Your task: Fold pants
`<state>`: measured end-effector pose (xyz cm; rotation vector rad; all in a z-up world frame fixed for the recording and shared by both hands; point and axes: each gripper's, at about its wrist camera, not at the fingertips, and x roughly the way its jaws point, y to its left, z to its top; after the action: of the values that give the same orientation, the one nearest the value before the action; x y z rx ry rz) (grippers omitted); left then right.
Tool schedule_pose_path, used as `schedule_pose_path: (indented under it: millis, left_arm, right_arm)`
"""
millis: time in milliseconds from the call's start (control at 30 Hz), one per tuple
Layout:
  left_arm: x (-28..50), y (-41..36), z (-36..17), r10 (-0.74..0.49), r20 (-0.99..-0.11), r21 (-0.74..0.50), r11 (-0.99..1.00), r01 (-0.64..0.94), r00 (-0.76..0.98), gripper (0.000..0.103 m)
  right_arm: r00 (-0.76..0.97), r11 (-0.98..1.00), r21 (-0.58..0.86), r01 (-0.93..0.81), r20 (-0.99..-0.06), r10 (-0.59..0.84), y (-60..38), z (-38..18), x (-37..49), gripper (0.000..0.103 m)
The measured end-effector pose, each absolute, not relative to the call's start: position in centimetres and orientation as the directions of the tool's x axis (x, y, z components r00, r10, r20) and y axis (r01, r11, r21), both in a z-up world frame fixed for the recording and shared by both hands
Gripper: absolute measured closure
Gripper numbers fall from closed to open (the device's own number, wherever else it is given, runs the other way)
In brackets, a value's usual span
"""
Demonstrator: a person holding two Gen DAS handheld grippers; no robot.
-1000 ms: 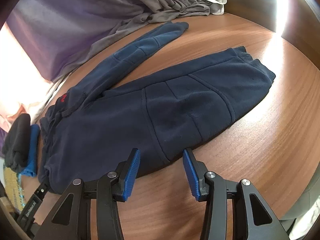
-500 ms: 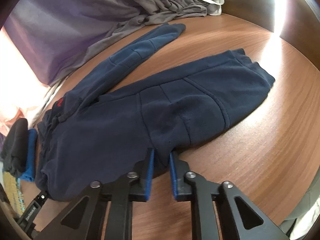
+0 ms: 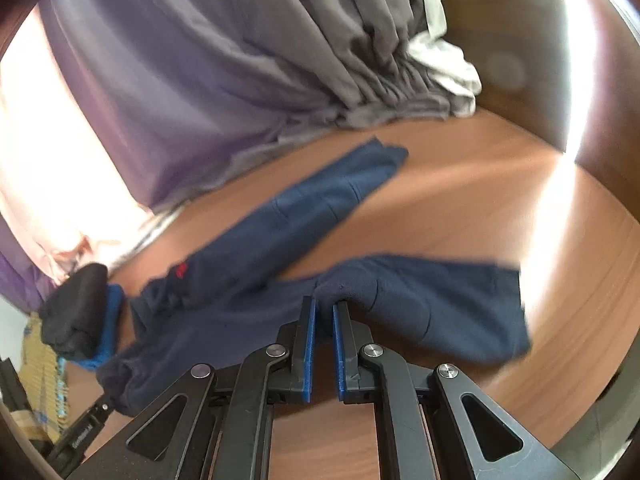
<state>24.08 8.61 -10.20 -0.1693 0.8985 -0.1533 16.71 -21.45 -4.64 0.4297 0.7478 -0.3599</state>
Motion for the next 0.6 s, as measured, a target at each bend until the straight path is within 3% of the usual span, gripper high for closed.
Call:
schedule_pose_path:
  millis: [67, 233, 600]
  left_arm:
    - [24.2, 8.2, -9.2, -0.190, -0.749, -0.200, 0.978, 0.057, 0.634, 0.089]
    - [25.1, 7.2, -8.3, -0.155, -0.720, -0.172, 0.984, 0.042, 0.677, 0.092]
    - [26.9, 6.3, -7.7, -0.117, -0.689, -0.176, 0.984, -0.008, 0.715, 0.094]
  right_arm:
    - [0.690, 0.861, 0.237, 0.450, -0.705, -0.166, -21.9, -3.8, 17.2, 0.095]
    - [0.706, 0.881, 0.235, 0.410, -0.694, -0.144, -23.1, -2.6, 19.2, 0.094]
    - [0.721, 0.914, 0.244, 0.323, -0.690, -0.071, -24.4, -1.9, 24.4, 0.094]
